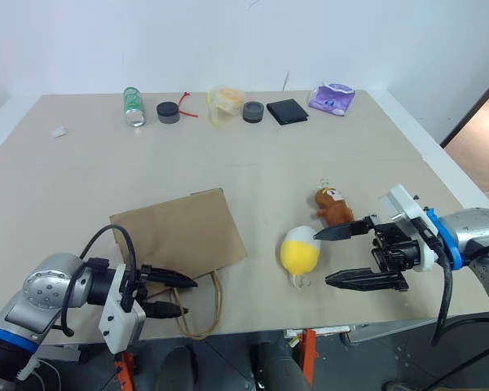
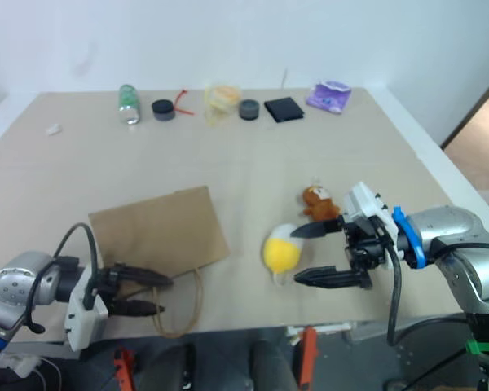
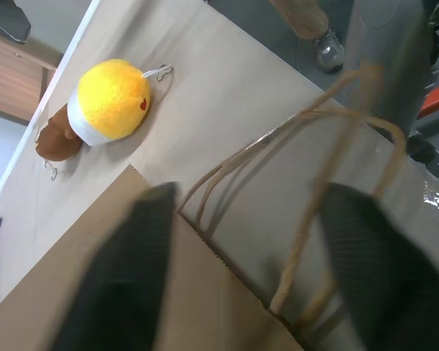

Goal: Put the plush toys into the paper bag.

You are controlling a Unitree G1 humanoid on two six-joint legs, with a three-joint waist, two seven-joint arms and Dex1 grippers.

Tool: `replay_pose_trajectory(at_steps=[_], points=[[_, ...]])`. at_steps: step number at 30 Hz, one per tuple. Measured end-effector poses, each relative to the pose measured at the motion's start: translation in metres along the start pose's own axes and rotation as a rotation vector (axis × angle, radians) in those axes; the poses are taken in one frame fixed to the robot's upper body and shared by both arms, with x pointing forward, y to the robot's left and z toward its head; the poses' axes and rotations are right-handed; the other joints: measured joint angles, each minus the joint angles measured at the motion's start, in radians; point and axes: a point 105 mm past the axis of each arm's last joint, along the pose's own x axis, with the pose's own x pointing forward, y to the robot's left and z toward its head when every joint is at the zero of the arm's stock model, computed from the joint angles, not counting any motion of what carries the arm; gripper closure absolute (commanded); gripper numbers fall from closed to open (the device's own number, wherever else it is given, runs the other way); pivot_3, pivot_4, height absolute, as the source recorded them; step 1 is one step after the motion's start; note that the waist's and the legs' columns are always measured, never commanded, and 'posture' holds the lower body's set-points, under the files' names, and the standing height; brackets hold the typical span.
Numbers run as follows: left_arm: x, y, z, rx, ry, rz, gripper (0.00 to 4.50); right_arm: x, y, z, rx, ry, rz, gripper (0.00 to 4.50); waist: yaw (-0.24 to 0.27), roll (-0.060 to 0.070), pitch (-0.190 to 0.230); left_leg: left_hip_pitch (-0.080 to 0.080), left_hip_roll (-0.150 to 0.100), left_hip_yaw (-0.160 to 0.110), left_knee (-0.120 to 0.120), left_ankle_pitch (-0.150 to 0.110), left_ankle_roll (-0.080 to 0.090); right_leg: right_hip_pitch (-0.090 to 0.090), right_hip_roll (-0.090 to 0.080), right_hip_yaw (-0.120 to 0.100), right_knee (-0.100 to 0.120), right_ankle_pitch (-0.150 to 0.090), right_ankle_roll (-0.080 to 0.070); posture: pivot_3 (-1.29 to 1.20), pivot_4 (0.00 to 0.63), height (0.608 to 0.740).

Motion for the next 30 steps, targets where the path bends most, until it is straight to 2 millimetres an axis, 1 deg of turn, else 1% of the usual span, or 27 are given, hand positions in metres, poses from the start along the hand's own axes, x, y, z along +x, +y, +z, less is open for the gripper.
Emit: replay_pose_trajectory(at_steps=[2, 7, 9, 11, 12, 13, 15, 16, 18, 19, 20, 22, 25, 26, 28, 29, 30], points=[[0.001, -0.001, -0.001, -0.002, 0.000, -0.007, 4.46, 0.000, 0.000, 0.000, -0.001, 0.000, 0.000, 0.00, 0.000, 0.000, 0.000, 0.000, 0.000, 0.000, 0.000, 0.000, 0.000, 0.000, 0.000, 0.000, 0.000, 0.000, 0.000, 0.00, 0.150, 0.740], [0.003, -0.001, -0.003, -0.015, 0.005, 0.015, 4.49, 0.000, 0.000, 0.001, -0.001, 0.000, 0.000, 0.00, 0.000, 0.000, 0.000, 0.000, 0.000, 0.000, 0.000, 0.000, 0.000, 0.000, 0.000, 0.000, 0.000, 0.000, 0.000, 0.00, 0.150, 0.740], [0.003, 0.003, -0.006, -0.058, 0.015, 0.051, 4.49, 0.000, -0.001, 0.002, -0.005, -0.002, -0.004, 0.00, 0.000, 0.000, 0.000, 0.000, 0.000, 0.000, 0.000, 0.000, 0.000, 0.000, 0.000, 0.000, 0.000, 0.000, 0.000, 0.00, 0.150, 0.740], [0.003, 0.019, -0.013, -0.160, 0.020, 0.167, 4.49, 0.002, -0.004, 0.006, -0.014, -0.030, -0.020, 0.00, 0.000, 0.000, 0.000, 0.000, 0.000, 0.000, 0.001, 0.000, 0.000, 0.000, 0.000, 0.000, 0.000, 0.000, 0.001, 0.00, 0.150, 0.740], [0.003, 0.039, -0.015, -0.220, 0.010, 0.271, 4.49, 0.005, -0.005, 0.011, -0.022, -0.057, -0.025, 0.00, 0.000, 0.000, 0.000, -0.001, 0.000, 0.000, 0.001, 0.001, 0.001, 0.000, 0.000, 0.000, 0.000, 0.001, 0.002, 0.00, 0.150, 0.740], [0.001, 0.049, -0.014, -0.232, 0.004, 0.309, 4.49, 0.007, -0.005, 0.013, -0.025, -0.065, -0.025, 0.00, 0.000, 0.000, 0.000, -0.001, 0.000, 0.000, 0.001, 0.001, 0.001, 0.000, 0.000, 0.000, 0.000, 0.001, 0.002, 0.00, 0.150, 0.740], [-0.005, 0.074, -0.011, -0.246, -0.002, 0.411, 4.49, 0.013, -0.005, 0.018, -0.034, -0.101, -0.029, 0.00, 0.000, -0.001, 0.000, -0.001, 0.000, 0.000, 0.001, 0.001, 0.001, 0.001, 0.000, 0.000, 0.000, 0.001, 0.002, 0.00, 0.150, 0.740], [-0.009, 0.085, -0.009, -0.249, -0.004, 0.461, 4.50, 0.017, -0.007, 0.021, -0.038, -0.127, -0.041, 0.40, -0.001, -0.001, 0.000, 0.000, 0.000, 0.000, 0.001, 0.001, 0.001, 0.001, 0.000, 0.000, 0.000, 0.002, 0.002, 0.00, 0.150, 0.740], [-0.011, 0.091, -0.008, -0.256, 0.003, 0.499, 4.50, 0.022, -0.011, 0.024, -0.037, -0.156, -0.066, 0.77, -0.004, 0.000, 0.000, 0.000, 0.000, 0.000, 0.001, 0.001, 0.001, 0.001, 0.001, 0.000, 0.000, 0.002, 0.002, 0.00, 0.150, 0.740], [-0.010, 0.093, -0.010, -0.273, 0.003, 0.520, 4.50, 0.027, -0.016, 0.030, -0.043, -0.186, -0.091, 1.35, -0.005, 0.000, 0.000, 0.000, 0.000, 0.000, 0.000, 0.001, 0.001, 0.001, 0.001, 0.000, 0.000, 0.002, 0.002, 0.00, 0.150, 0.740], [-0.009, 0.093, -0.010, -0.280, 0.004, 0.522, 4.50, 0.031, -0.019, 0.032, -0.045, -0.202, -0.102, 1.68, -0.004, 0.000, 0.000, 0.000, 0.000, -0.001, 0.000, 0.001, 0.001, 0.000, 0.002, 0.000, 0.000, 0.002, 0.002, 0.00, 0.150, 0.740], [-0.008, 0.092, -0.012, -0.297, 0.014, 0.535, 4.50, 0.047, -0.027, 0.037, -0.040, -0.245, -0.143, 2.69, -0.004, -0.001, -0.001, 0.000, 0.001, -0.002, 0.000, 0.001, 0.001, 0.001, 0.004, 0.000, 0.000, 0.002, 0.002, 0.00, 0.150, 0.740], [-0.005, 0.094, -0.011, -0.306, 0.005, 0.563, 4.50, 0.071, -0.034, 0.032, -0.009, -0.254, -0.172, 4.12, -0.003, -0.001, 0.000, -0.001, 0.001, -0.002, 0.000, 0.001, 0.002, 0.000, 0.004, 0.001, 0.000, 0.002, 0.002, 0.00, 0.150, 0.740], [-0.006, 0.094, -0.012, -0.307, 0.010, 0.574, 4.50, 0.080, -0.037, 0.033, 0.001, -0.271, -0.182, 4.45, -0.003, -0.001, 0.000, -0.001, 0.001, -0.002, 0.000, 0.001, 0.002, 0.000, 0.004, 0.001, 0.000, 0.002, 0.002, 0.00, 0.150, 0.740], [-0.006, 0.096, -0.013, -0.307, 0.018, 0.588, 4.50, 0.096, -0.040, 0.032, 0.020, -0.290, -0.194, 4.45, -0.003, -0.001, -0.001, -0.001, 0.001, -0.002, 0.000, 0.001, 0.002, 0.000, 0.004, 0.001, 0.000, 0.002, 0.002, 0.00, 0.150, 0.740], [-0.006, 0.097, -0.013, -0.308, 0.017, 0.607, 4.50, 0.109, -0.043, 0.029, 0.044, -0.300, -0.202, 4.45, -0.003, -0.001, -0.001, -0.001, 0.001, -0.002, 0.000, 0.001, 0.002, 0.000, 0.004, 0.001, 0.000, 0.002, 0.002, 0.00, 0.150, 0.740], [-0.006, 0.098, -0.013, -0.308, 0.014, 0.613, 4.50, 0.116, -0.045, 0.027, 0.057, -0.302, -0.207, 4.45, -0.003, -0.001, -0.001, -0.002, 0.001, -0.002, 0.000, 0.001, 0.002, 0.000, 0.004, 0.001, 0.000, 0.002, 0.002, 0.00, 0.150, 0.740]])
